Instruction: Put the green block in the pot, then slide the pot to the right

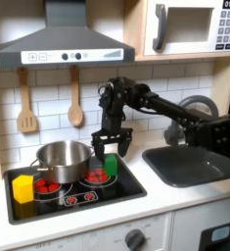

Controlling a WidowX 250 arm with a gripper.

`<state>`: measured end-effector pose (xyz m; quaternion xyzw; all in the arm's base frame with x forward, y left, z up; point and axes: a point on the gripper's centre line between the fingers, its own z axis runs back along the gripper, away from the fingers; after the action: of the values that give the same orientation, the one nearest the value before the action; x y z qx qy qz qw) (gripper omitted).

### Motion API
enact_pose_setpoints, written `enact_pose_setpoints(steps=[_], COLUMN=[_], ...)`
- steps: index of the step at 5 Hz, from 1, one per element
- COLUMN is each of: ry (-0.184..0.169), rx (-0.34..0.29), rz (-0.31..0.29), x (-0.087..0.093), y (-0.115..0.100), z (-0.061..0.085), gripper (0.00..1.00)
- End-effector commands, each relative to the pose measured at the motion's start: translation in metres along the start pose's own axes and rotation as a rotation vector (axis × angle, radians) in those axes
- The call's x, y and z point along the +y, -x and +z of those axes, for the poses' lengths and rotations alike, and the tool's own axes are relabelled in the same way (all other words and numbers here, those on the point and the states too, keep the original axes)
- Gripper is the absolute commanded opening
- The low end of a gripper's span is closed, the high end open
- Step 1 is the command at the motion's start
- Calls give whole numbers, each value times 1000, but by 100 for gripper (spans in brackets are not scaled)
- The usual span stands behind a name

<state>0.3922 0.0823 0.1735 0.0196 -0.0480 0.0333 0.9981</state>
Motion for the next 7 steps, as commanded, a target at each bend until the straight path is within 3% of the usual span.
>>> enact_pose_setpoints(steps=[1,3,7], ry=[-1,3,-2], rx=[29,72,74], rz=[-1,-15,-43], x=[0,2,2], y=[-2,-1,4], z=[-12,-30,-35], gripper=[100,100,100])
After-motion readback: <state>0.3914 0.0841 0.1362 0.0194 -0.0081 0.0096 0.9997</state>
